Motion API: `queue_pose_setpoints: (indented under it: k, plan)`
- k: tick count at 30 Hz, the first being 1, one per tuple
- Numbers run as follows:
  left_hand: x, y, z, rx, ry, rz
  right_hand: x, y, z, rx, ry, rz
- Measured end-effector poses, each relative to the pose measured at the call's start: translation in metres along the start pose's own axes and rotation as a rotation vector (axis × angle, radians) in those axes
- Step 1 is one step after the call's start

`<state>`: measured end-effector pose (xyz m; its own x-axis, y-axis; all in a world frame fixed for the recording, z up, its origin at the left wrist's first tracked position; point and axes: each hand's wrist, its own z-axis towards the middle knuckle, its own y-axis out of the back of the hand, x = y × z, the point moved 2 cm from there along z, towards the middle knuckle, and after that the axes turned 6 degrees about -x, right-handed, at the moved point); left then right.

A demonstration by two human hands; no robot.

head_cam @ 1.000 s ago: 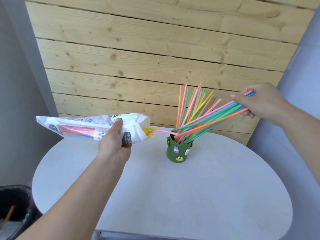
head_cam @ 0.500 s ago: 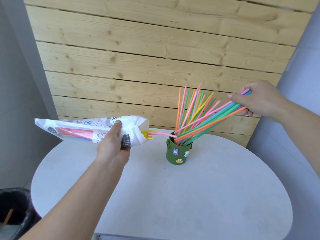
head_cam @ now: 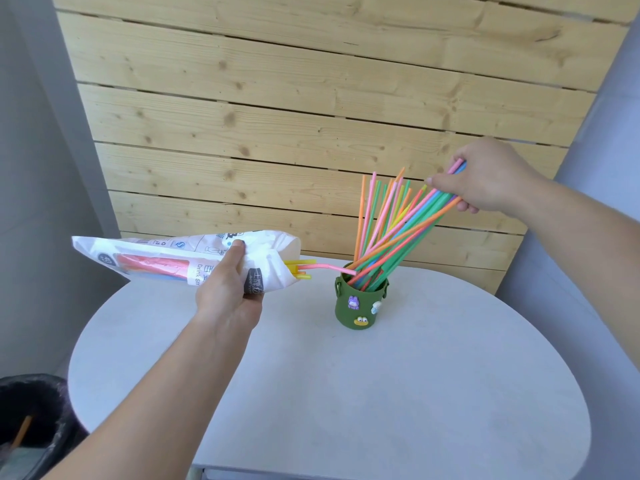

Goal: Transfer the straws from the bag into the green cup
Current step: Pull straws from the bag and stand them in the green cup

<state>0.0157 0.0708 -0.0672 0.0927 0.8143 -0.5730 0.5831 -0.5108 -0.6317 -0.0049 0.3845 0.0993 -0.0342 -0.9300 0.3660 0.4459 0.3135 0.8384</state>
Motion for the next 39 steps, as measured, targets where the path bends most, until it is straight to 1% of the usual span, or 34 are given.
queue_pose_setpoints:
  k: [5, 9, 22, 27, 35, 39]
  plan:
    - [-0.001, 0.0, 0.0, 0.001, 0.006, -0.002, 0.004, 0.005, 0.006, 0.05, 0.027, -0.024]
    - [-0.001, 0.001, 0.001, 0.006, 0.009, 0.007, 0.002, 0.001, 0.006, 0.06, 0.051, -0.044]
    - [0.0, -0.001, 0.0, 0.012, 0.009, 0.005, 0.04, -0.033, -0.005, 0.082, 0.207, -0.09]
    - [0.0, 0.0, -0.001, 0.006, 0.022, -0.001, 0.042, -0.049, -0.01, 0.08, 0.221, -0.105]
    - [0.001, -0.001, -0.001, 0.012, 0.017, 0.002, 0.026, -0.069, -0.011, -0.025, 0.244, -0.055]
    - [0.002, -0.002, -0.001, 0.015, 0.014, 0.006, 0.021, -0.072, -0.013, -0.171, 0.265, -0.115]
